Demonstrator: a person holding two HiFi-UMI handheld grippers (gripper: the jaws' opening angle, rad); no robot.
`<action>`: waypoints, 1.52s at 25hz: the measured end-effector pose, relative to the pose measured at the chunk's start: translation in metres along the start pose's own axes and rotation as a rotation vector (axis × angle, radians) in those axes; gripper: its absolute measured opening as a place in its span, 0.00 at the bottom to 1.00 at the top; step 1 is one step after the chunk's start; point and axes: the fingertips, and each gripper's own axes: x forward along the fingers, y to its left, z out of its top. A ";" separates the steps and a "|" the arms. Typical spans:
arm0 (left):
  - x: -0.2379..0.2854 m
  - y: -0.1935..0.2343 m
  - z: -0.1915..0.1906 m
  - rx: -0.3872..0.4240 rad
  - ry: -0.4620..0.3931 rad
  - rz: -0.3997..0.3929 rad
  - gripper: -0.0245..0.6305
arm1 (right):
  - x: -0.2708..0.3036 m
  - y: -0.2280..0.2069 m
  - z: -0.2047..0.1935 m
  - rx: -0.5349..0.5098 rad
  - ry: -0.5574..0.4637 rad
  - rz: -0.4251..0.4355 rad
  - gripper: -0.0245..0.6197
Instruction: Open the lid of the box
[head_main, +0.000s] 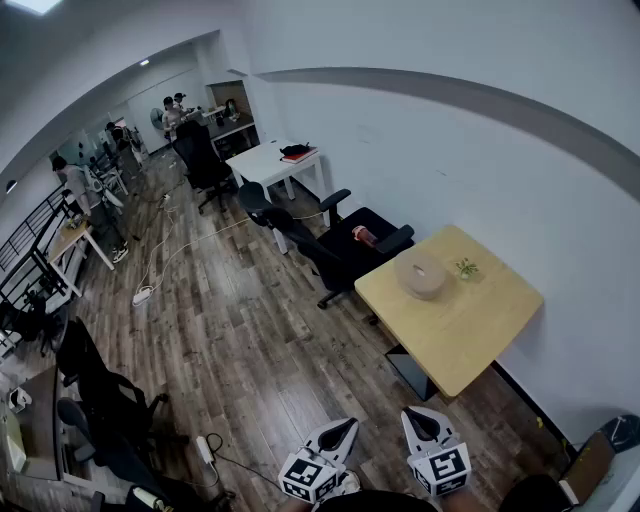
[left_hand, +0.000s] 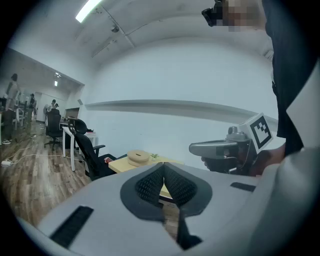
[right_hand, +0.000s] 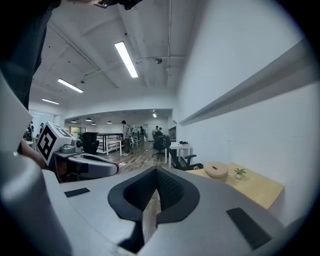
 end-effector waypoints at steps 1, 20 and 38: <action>0.001 -0.005 0.001 -0.001 -0.003 0.004 0.07 | -0.005 -0.004 -0.001 0.007 0.001 -0.001 0.07; -0.003 -0.011 0.010 -0.004 -0.023 0.028 0.07 | -0.016 -0.009 0.010 -0.001 -0.060 -0.016 0.07; -0.015 0.088 0.013 0.033 0.003 -0.009 0.07 | 0.077 0.019 0.019 -0.037 -0.072 -0.031 0.38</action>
